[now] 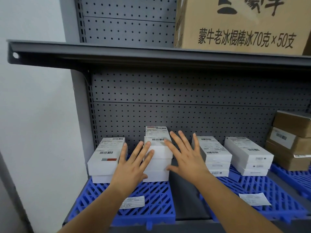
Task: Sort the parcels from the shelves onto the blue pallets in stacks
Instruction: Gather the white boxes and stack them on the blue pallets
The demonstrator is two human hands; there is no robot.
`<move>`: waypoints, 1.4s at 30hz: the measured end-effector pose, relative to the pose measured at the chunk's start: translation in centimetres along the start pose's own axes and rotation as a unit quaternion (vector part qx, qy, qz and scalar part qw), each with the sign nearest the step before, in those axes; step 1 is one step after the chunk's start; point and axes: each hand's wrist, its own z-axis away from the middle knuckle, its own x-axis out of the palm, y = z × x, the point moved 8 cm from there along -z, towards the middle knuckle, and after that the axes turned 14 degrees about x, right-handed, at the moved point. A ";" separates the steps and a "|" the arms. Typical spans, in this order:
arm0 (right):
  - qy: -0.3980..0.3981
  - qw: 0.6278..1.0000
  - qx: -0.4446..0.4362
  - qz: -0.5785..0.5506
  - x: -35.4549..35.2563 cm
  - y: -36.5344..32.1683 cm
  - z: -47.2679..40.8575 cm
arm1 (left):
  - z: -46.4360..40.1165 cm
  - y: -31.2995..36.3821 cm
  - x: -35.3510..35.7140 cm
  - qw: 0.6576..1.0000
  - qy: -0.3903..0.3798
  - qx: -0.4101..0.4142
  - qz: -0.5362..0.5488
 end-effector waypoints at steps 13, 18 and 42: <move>-0.033 0.999 0.015 -0.013 1.7 -0.6 0.3 | -0.7 0.4 0.2 1.000 0.013 0.011 0.004; -0.025 1.000 0.012 -0.011 1.5 -0.7 0.5 | -0.6 0.2 0.3 1.000 0.008 0.011 0.000; -0.024 0.998 0.039 -0.032 1.3 -1.4 0.7 | 0.0 -0.1 -1.1 1.000 -0.002 -0.022 0.005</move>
